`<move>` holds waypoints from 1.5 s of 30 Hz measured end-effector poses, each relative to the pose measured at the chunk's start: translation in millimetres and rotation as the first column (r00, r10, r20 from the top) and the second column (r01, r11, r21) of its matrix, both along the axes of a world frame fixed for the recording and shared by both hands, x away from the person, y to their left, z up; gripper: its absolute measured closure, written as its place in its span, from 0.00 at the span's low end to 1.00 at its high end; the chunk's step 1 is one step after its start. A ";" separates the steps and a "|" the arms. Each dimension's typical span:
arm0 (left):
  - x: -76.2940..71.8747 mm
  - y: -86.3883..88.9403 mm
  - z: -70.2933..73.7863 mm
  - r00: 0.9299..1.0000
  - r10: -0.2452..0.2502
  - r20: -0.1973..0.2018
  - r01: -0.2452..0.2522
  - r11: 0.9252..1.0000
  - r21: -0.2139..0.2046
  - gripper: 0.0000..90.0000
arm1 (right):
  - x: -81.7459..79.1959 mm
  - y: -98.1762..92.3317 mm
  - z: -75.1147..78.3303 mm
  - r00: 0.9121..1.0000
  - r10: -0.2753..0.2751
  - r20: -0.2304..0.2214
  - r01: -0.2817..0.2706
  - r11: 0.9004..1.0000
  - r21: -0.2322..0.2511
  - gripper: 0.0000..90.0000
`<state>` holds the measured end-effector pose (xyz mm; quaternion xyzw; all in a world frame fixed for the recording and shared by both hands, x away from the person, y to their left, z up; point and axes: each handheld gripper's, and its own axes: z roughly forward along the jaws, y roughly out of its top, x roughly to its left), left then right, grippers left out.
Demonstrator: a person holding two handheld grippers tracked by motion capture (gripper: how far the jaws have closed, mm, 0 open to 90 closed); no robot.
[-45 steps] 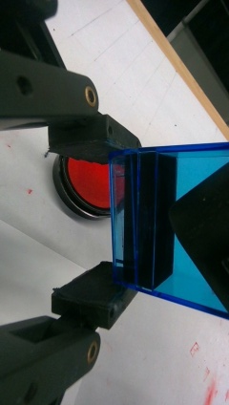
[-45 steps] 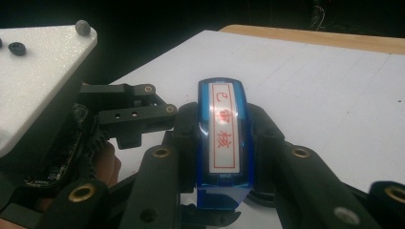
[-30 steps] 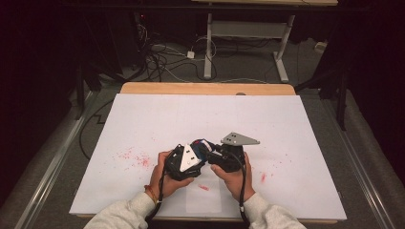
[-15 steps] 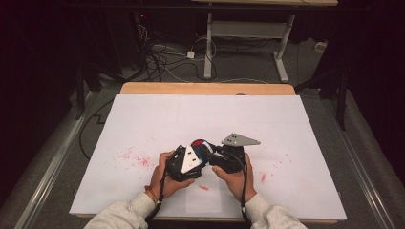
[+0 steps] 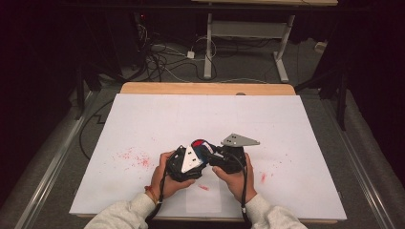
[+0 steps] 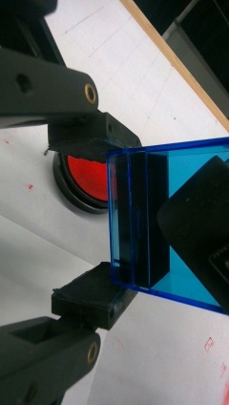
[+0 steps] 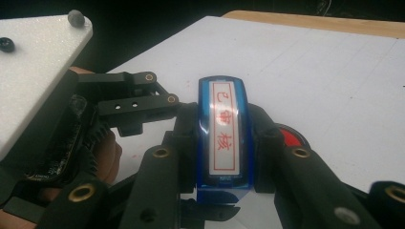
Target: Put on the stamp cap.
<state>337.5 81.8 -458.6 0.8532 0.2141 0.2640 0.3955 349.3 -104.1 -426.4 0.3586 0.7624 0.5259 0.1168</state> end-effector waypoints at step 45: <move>5.7 8.4 -1.5 0.998 0.009 -0.057 -0.011 0.999 -0.043 0.22 | -4.1 -8.4 13.2 0.998 0.011 0.066 -0.009 0.999 -0.037 0.78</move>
